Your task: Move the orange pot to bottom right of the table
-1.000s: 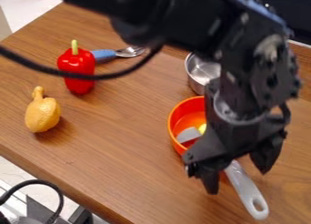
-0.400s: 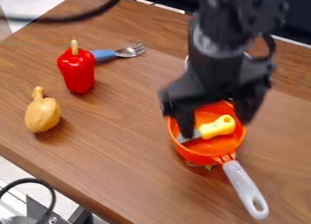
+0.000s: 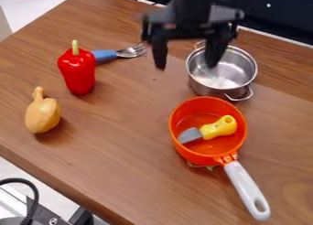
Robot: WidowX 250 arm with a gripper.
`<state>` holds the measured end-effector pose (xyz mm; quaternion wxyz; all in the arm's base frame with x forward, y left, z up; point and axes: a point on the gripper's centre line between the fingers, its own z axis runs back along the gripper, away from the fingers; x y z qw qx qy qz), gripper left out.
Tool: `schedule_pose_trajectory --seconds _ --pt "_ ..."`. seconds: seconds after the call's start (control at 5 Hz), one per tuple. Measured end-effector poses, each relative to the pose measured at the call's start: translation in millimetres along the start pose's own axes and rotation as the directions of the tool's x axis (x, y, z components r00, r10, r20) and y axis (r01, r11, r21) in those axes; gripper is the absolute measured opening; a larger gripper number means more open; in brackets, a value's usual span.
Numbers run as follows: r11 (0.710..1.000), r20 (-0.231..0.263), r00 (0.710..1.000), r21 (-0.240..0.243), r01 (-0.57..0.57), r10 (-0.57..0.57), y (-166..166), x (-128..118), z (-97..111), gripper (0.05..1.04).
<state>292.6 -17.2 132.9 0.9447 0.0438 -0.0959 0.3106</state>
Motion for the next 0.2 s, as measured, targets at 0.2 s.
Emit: schedule_pose_trajectory --seconds 0.2 --pt "0.994 0.029 0.997 -0.081 0.075 -0.073 -9.2 26.9 -7.8 0.999"
